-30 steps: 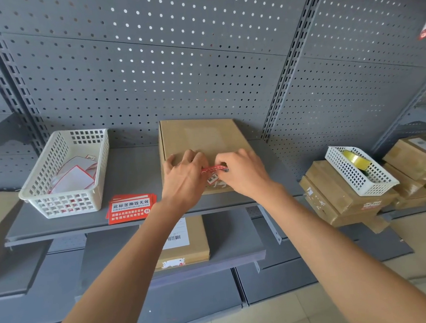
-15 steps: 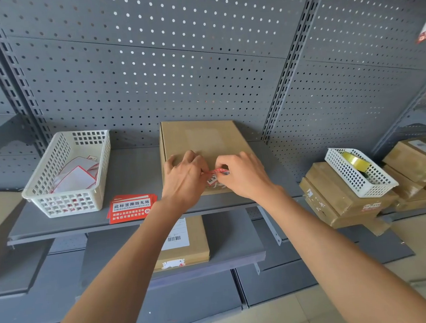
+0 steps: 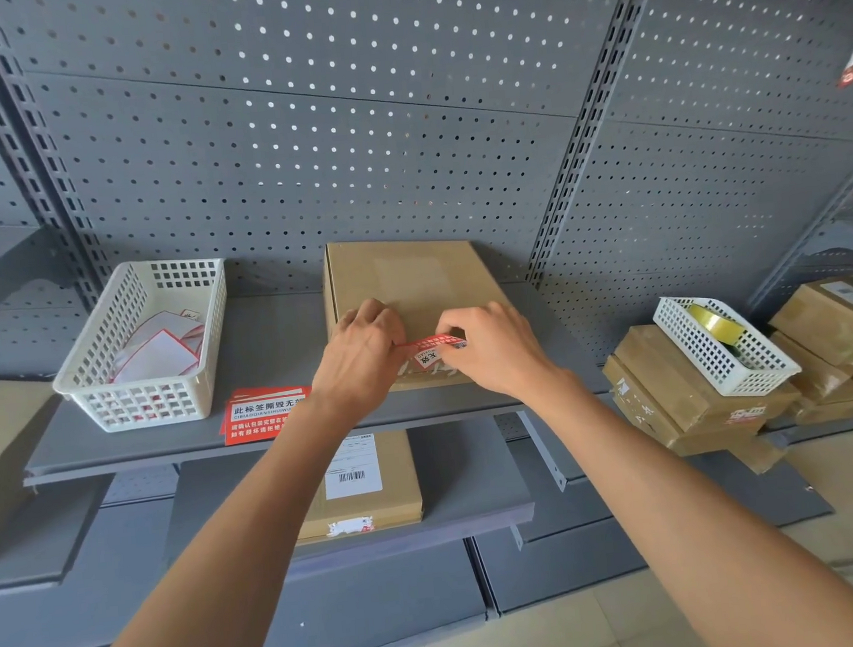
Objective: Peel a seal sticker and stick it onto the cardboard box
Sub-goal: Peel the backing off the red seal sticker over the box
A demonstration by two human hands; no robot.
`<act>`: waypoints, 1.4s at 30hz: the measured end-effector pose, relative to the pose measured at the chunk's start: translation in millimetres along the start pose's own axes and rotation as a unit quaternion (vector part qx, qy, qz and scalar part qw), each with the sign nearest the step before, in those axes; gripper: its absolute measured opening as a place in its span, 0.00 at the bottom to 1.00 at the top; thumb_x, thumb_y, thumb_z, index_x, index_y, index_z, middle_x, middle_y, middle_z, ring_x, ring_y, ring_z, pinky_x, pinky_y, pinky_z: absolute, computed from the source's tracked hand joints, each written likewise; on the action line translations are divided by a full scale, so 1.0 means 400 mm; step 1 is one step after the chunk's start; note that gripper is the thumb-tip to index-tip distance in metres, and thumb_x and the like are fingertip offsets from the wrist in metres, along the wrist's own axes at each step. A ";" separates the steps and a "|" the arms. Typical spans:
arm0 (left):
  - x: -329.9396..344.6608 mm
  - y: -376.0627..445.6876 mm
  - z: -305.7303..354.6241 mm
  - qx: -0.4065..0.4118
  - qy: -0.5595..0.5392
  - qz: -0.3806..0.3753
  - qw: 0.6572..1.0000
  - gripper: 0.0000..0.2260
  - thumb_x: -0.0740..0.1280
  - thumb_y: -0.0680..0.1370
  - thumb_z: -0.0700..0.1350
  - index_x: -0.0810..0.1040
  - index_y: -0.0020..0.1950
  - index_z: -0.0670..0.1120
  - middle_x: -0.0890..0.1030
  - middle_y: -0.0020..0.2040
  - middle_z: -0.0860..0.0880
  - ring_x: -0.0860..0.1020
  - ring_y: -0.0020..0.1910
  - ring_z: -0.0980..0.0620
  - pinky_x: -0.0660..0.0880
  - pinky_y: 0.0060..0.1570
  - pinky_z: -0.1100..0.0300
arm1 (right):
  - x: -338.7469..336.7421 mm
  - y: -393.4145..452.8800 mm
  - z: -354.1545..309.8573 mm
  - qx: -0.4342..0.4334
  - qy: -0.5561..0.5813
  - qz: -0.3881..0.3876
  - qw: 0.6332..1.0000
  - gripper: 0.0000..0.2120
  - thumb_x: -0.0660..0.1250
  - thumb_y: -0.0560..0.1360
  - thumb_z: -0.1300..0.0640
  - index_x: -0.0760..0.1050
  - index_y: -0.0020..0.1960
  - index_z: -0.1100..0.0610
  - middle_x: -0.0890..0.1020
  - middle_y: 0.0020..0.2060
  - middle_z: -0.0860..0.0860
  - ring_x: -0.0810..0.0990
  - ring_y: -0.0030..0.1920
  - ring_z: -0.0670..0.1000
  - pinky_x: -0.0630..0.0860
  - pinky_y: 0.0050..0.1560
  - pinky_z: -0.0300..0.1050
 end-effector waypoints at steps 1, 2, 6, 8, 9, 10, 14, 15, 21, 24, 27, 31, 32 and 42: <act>-0.002 -0.001 -0.003 0.002 0.004 -0.003 1.000 0.09 0.72 0.76 0.48 0.79 0.47 0.43 0.77 0.53 0.45 0.76 0.51 0.41 0.67 0.57 0.55 | 0.001 0.000 0.000 0.003 0.000 -0.002 1.000 0.05 0.68 0.76 0.50 0.82 0.49 0.48 0.84 0.34 0.50 0.76 0.37 0.56 0.72 0.37 0.47; -0.003 -0.002 -0.003 0.008 0.009 -0.005 1.000 0.09 0.72 0.76 0.48 0.79 0.47 0.43 0.77 0.53 0.45 0.76 0.51 0.42 0.66 0.57 0.56 | 0.002 -0.001 0.001 0.006 0.000 -0.005 1.000 0.05 0.68 0.76 0.51 0.82 0.49 0.48 0.84 0.35 0.50 0.76 0.37 0.56 0.70 0.37 0.47; -0.002 -0.005 0.002 0.024 0.011 0.001 1.000 0.06 0.71 0.76 0.44 0.80 0.47 0.42 0.78 0.52 0.45 0.76 0.53 0.43 0.66 0.61 0.54 | -0.001 -0.004 -0.004 0.000 -0.001 -0.004 1.000 0.09 0.70 0.75 0.50 0.78 0.56 0.48 0.87 0.49 0.49 0.83 0.50 0.57 0.75 0.47 0.47; -0.003 -0.006 0.002 0.019 0.006 0.000 1.000 0.06 0.71 0.76 0.44 0.80 0.47 0.42 0.77 0.54 0.44 0.76 0.53 0.42 0.67 0.61 0.53 | -0.007 -0.001 -0.014 -0.007 0.010 -0.002 1.000 0.19 0.71 0.75 0.49 0.69 0.62 0.48 0.85 0.59 0.49 0.84 0.55 0.58 0.76 0.52 0.48; -0.004 -0.006 0.001 0.016 0.005 -0.002 1.000 0.06 0.71 0.76 0.44 0.80 0.48 0.42 0.77 0.54 0.43 0.76 0.53 0.41 0.67 0.61 0.53 | -0.011 0.002 -0.020 -0.012 0.010 -0.005 1.000 0.21 0.71 0.74 0.48 0.66 0.63 0.47 0.85 0.59 0.50 0.84 0.54 0.58 0.77 0.52 0.49; -0.004 -0.005 0.001 0.015 0.004 -0.004 1.000 0.06 0.71 0.76 0.44 0.79 0.48 0.42 0.77 0.54 0.43 0.76 0.53 0.41 0.67 0.60 0.53 | -0.013 0.006 -0.026 -0.018 0.005 -0.009 1.000 0.21 0.71 0.74 0.46 0.65 0.62 0.45 0.85 0.57 0.52 0.83 0.53 0.60 0.78 0.51 0.50; -0.003 -0.004 0.001 0.020 0.001 -0.004 1.000 0.07 0.72 0.75 0.44 0.80 0.46 0.41 0.77 0.51 0.42 0.77 0.50 0.39 0.69 0.59 0.50 | -0.023 0.014 -0.054 -0.049 -0.061 -0.023 0.997 0.17 0.68 0.76 0.42 0.71 0.60 0.47 0.83 0.45 0.57 0.81 0.47 0.62 0.74 0.42 0.50; -0.002 -0.005 0.003 0.022 -0.002 -0.001 1.000 0.06 0.72 0.76 0.44 0.80 0.46 0.41 0.77 0.50 0.42 0.77 0.49 0.39 0.69 0.59 0.49 | -0.023 0.017 -0.062 -0.063 -0.080 -0.020 0.995 0.14 0.68 0.77 0.45 0.73 0.59 0.49 0.83 0.44 0.58 0.81 0.46 0.63 0.72 0.41 0.50; 0.005 -0.007 0.007 0.030 -0.010 0.011 0.999 0.05 0.71 0.76 0.43 0.79 0.44 0.42 0.78 0.48 0.43 0.78 0.48 0.39 0.71 0.61 0.44 | -0.022 0.015 -0.074 -0.101 -0.126 -0.032 0.986 0.06 0.62 0.79 0.55 0.76 0.53 0.52 0.84 0.43 0.59 0.81 0.44 0.64 0.67 0.40 0.50; 0.006 -0.007 0.002 0.034 -0.007 0.021 0.999 0.06 0.72 0.75 0.44 0.78 0.44 0.42 0.78 0.47 0.44 0.78 0.47 0.39 0.73 0.59 0.42 | -0.020 0.011 -0.064 -0.104 -0.116 -0.024 0.987 0.04 0.62 0.80 0.54 0.76 0.51 0.50 0.83 0.41 0.59 0.80 0.43 0.64 0.66 0.39 0.50; 0.004 -0.007 0.005 0.050 -0.011 0.036 0.998 0.07 0.74 0.73 0.42 0.77 0.45 0.42 0.79 0.45 0.46 0.78 0.46 0.40 0.75 0.56 0.42 | -0.022 0.010 -0.056 -0.096 -0.102 -0.020 0.990 0.04 0.63 0.80 0.52 0.77 0.50 0.48 0.83 0.40 0.57 0.80 0.41 0.64 0.66 0.38 0.49; 0.014 -0.005 -0.002 0.053 0.014 0.022 0.998 0.05 0.71 0.75 0.44 0.78 0.47 0.44 0.79 0.50 0.45 0.79 0.51 0.40 0.73 0.59 0.40 | -0.032 0.009 -0.055 -0.101 -0.092 -0.022 0.990 0.05 0.64 0.79 0.52 0.79 0.50 0.47 0.83 0.39 0.56 0.80 0.41 0.62 0.67 0.39 0.48; 0.017 -0.004 -0.006 0.047 0.018 0.012 0.999 0.06 0.69 0.76 0.46 0.78 0.48 0.45 0.79 0.51 0.45 0.79 0.51 0.39 0.72 0.60 0.39 | -0.033 0.009 -0.055 -0.102 -0.088 -0.023 0.991 0.05 0.65 0.79 0.53 0.79 0.50 0.48 0.83 0.38 0.55 0.80 0.41 0.62 0.67 0.39 0.48; 0.028 -0.002 -0.017 0.048 0.020 0.006 0.999 0.04 0.73 0.73 0.45 0.80 0.45 0.46 0.78 0.52 0.45 0.79 0.48 0.37 0.72 0.61 0.43 | -0.020 0.009 -0.030 -0.095 -0.069 -0.016 0.993 0.04 0.67 0.78 0.48 0.77 0.52 0.46 0.80 0.36 0.51 0.80 0.42 0.62 0.71 0.39 0.48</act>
Point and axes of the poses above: each hand's wrist, its own y-axis towards the middle knuckle, its own x-axis out of the palm, z = x × y, the point moved 1 cm from there along y, towards the middle knuckle
